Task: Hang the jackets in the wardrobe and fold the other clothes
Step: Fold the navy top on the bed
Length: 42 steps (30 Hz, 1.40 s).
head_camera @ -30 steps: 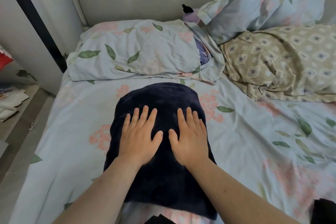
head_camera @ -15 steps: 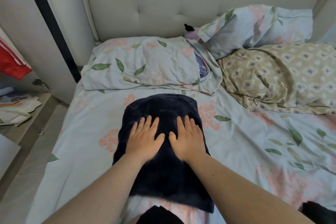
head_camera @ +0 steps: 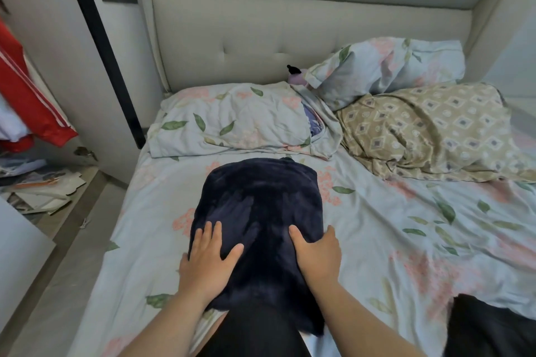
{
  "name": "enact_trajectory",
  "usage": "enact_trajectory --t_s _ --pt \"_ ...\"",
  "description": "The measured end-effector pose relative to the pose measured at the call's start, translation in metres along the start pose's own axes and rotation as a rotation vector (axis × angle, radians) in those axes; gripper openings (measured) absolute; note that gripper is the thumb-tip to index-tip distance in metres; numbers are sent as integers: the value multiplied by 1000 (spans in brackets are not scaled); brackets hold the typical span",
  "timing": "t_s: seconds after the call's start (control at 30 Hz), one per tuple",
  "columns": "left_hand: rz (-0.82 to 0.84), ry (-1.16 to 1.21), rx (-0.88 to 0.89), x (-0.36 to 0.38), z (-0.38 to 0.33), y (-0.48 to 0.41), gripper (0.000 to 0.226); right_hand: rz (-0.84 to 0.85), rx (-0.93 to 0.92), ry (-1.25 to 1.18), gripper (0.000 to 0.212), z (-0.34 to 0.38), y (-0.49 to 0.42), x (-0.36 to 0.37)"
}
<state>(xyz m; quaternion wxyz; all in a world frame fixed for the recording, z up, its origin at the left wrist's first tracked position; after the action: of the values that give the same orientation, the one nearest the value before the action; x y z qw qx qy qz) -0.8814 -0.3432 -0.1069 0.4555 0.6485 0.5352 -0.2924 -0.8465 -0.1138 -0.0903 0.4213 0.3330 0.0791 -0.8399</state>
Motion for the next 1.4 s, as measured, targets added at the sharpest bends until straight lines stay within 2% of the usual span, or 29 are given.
enact_trajectory --t_s 0.1,0.17,0.23,0.33,0.4,0.47,0.57,0.6,0.7,0.83,1.0,1.2,1.3,1.4 --pt "-58 242 -120 -12 -4 3 112 222 94 -107 64 0 -9 -8" --pt "-25 449 -225 -20 -6 -2 121 366 167 -215 60 -1 -22 -15" --pt "107 732 -258 -26 -5 -14 110 492 238 -294 62 -4 -34 -18" --pt "347 1153 -314 -37 -9 -30 76 546 294 -345 63 -5 -44 -14" --pt "306 1275 -369 -39 -11 -40 48 562 317 -371 62 -7 -47 -9" --pt "211 1300 -402 -35 -13 -49 42 583 325 -402 61 -11 -49 -7" --pt "237 1152 -399 -29 -13 -58 71 565 307 -387 61 -14 -51 -1" --pt "222 1125 -402 -27 -13 -60 74 548 301 -374 62 -15 -51 0" --pt "219 1118 -403 -26 -11 -62 54 523 286 -380 63 -13 -50 0" --pt "236 1203 -372 -32 -11 -50 31 535 299 -480 55 -3 -35 -6" --pt "96 1329 -217 -72 -10 -16 35 705 394 -756 45 31 -9 -24" --pt "-64 1437 -61 -151 -1 52 43 804 207 -871 47 102 31 -58" --pt "-170 1456 -20 -192 7 97 44 908 150 -910 41 133 64 -68" --pt "-270 1439 -2 -224 23 150 41 1028 123 -965 45 155 105 -74"
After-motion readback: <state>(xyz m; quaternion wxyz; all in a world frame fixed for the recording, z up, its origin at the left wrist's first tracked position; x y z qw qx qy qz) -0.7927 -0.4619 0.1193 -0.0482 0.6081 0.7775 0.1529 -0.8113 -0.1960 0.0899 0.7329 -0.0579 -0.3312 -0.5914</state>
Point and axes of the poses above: each hand's wrist, its own y-axis away from the middle knuckle, its own x-axis out of the palm, z = x × y, the point moved 2 cm from there along -y, towards the middle knuckle, and after that the axes turned 4 degrees about -x, right-handed, at the moved point
